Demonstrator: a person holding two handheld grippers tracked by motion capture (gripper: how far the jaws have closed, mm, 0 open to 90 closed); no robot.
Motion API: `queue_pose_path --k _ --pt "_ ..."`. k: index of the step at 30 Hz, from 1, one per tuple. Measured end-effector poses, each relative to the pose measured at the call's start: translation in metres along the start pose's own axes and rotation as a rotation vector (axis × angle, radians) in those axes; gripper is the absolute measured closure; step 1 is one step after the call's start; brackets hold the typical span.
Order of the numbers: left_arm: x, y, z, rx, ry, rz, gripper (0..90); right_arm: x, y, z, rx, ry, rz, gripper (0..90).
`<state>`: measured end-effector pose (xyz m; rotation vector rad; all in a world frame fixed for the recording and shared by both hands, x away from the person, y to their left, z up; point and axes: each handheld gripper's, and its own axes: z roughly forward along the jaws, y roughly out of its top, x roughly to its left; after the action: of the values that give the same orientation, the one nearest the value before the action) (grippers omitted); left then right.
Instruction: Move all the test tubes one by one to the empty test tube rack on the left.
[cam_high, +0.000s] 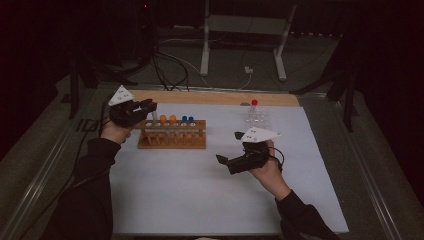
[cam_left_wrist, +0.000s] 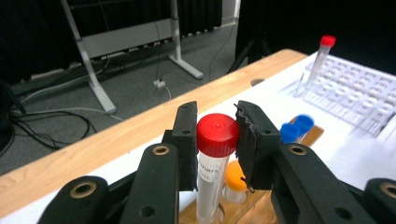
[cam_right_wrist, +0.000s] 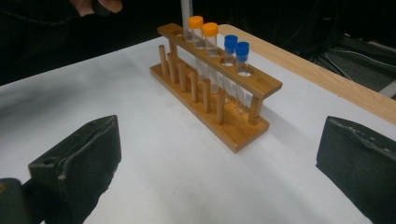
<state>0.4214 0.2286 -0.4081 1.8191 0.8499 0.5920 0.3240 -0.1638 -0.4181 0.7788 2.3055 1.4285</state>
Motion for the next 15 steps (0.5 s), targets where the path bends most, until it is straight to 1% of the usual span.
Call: queue_pose_path --k 4,5,10,11,14,15 --pt "-0.001 -0.008 0.005 0.017 -0.006 -0.012 71.5 0.0 0.0 0.0 0.002 0.001 -0.001 0.0" --pt "-0.002 -0.01 0.007 0.024 -0.004 -0.008 71.5 0.0 0.0 0.0 0.004 0.0 0.002 0.0" --pt "-0.001 -0.017 0.011 0.025 -0.006 -0.026 71.5 0.0 -0.001 0.001 0.006 0.002 0.001 0.0" --pt "-0.001 -0.018 0.011 0.03 -0.006 -0.024 71.5 0.0 -0.001 0.0 0.007 0.003 0.004 0.0" --pt "-0.001 -0.023 0.013 0.035 -0.01 -0.037 71.5 -0.001 -0.001 0.0 0.007 0.004 0.005 0.0" --pt "-0.001 -0.024 0.014 0.04 -0.008 -0.036 71.5 -0.001 -0.001 0.0 0.007 0.003 0.005 0.0"
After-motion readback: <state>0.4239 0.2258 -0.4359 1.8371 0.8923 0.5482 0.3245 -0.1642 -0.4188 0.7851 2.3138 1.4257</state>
